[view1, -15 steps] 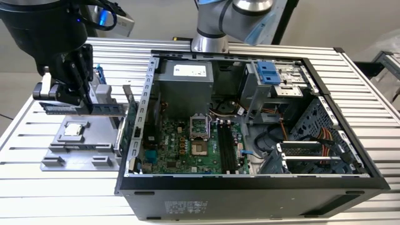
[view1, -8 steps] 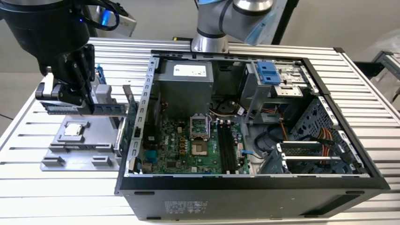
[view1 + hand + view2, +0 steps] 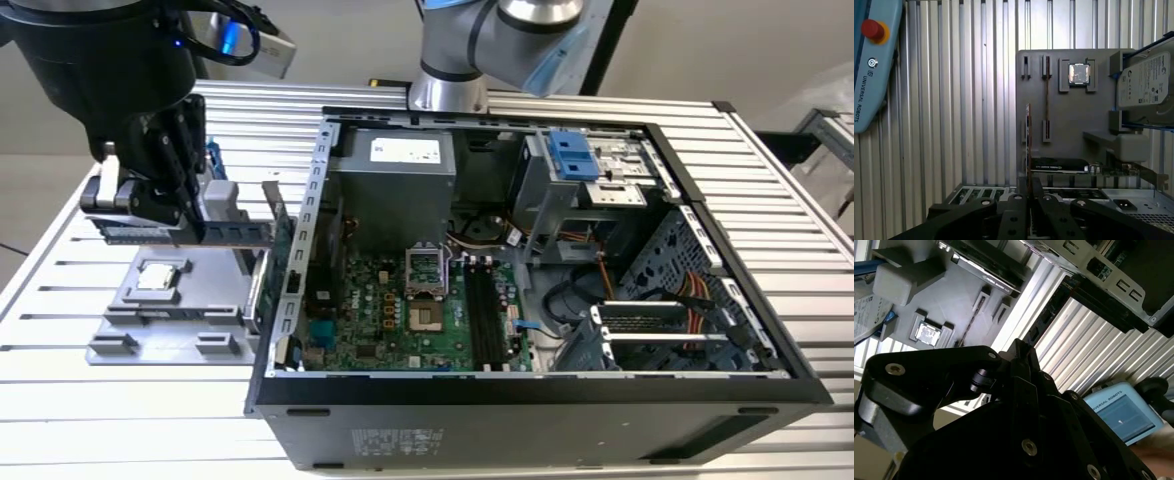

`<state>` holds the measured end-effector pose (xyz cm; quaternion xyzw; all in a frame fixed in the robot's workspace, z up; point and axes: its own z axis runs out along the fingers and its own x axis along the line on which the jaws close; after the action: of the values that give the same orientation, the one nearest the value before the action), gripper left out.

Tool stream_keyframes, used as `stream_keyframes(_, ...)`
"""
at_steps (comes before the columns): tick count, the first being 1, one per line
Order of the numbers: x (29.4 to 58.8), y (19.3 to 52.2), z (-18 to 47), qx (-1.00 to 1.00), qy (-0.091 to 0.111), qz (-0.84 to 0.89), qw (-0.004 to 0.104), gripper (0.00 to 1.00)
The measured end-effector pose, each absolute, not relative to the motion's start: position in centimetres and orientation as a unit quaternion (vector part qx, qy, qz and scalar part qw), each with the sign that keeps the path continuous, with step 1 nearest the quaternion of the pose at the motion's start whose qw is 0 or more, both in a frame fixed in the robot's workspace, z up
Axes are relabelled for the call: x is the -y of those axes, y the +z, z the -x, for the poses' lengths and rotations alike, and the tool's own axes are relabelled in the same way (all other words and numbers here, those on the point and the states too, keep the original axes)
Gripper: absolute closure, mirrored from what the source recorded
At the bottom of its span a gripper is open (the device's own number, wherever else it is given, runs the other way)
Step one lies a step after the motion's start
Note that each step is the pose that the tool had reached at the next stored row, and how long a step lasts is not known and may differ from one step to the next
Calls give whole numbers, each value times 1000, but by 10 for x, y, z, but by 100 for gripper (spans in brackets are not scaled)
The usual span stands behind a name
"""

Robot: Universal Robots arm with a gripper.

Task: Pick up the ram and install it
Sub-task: 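Pick up the ram and move it above insertion slot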

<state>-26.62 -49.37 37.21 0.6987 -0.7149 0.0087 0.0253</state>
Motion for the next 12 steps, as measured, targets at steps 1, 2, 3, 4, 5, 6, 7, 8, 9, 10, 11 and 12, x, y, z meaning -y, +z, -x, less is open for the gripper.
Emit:
stream_keyframes(1,494,372,266,715,9,-699,25,100)
stream_keyframes(2,494,372,266,715,9,-699,25,100)
stream_keyframes(3,494,372,265,715,9,-699,25,100)
stream_keyframes(4,494,372,265,715,9,-699,25,100)
stream_keyframes(5,494,372,265,715,9,-699,25,100)
stream_keyframes(6,494,372,264,715,9,-699,25,100)
stream_keyframes(7,494,372,264,715,9,-699,25,100)
stream_keyframes(8,494,372,264,715,9,-699,25,100)
stream_keyframes(9,494,372,263,715,9,-699,25,100)
stream_keyframes(10,494,372,263,715,9,-699,25,100)
stream_keyframes(11,494,372,263,715,9,-699,25,100)
stream_keyframes(12,494,372,262,715,9,-699,25,100)
